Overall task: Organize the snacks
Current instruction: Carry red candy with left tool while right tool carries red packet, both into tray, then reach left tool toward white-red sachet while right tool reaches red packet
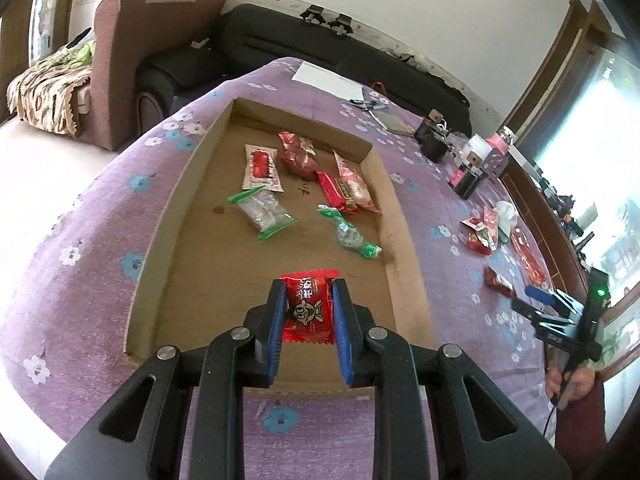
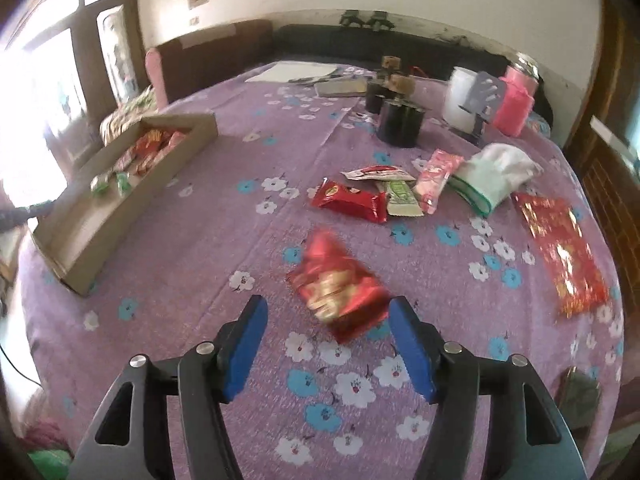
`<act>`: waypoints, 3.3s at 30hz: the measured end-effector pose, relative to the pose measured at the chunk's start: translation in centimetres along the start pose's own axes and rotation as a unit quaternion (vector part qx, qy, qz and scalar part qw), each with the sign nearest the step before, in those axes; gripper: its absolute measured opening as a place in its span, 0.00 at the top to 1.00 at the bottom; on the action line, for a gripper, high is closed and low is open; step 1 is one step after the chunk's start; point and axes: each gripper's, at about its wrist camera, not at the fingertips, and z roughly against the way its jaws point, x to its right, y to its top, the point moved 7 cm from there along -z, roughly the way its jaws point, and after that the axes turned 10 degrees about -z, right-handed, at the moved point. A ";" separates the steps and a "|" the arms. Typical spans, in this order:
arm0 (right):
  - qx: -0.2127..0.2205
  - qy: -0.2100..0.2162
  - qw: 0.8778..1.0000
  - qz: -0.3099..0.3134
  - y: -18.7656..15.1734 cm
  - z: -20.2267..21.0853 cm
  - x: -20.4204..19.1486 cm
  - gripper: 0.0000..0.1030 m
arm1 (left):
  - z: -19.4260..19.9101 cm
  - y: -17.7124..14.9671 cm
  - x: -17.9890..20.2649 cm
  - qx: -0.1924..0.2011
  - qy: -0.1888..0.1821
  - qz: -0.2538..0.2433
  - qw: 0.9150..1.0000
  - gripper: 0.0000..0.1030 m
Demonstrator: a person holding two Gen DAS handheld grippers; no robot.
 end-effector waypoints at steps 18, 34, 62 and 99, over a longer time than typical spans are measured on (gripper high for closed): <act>-0.034 0.046 0.995 -0.084 1.5 -4.1 2.9 0.73 | -0.5 0.2 -0.9 -0.014 0.018 -0.009 1.000 0.81; -0.035 0.202 0.978 -0.044 9.4 -2.2 -14.7 0.80 | -7.1 8.6 -4.0 -0.053 0.050 -0.025 0.997 0.81; 0.008 0.212 0.976 -0.044 9.2 -1.7 -17.6 0.40 | -4.4 11.8 0.3 -0.002 0.012 -0.006 1.000 0.44; -0.042 -0.065 0.983 -0.167 11.6 -14.3 5.6 0.42 | -3.1 1.0 15.2 -0.067 -0.096 -0.110 0.987 0.44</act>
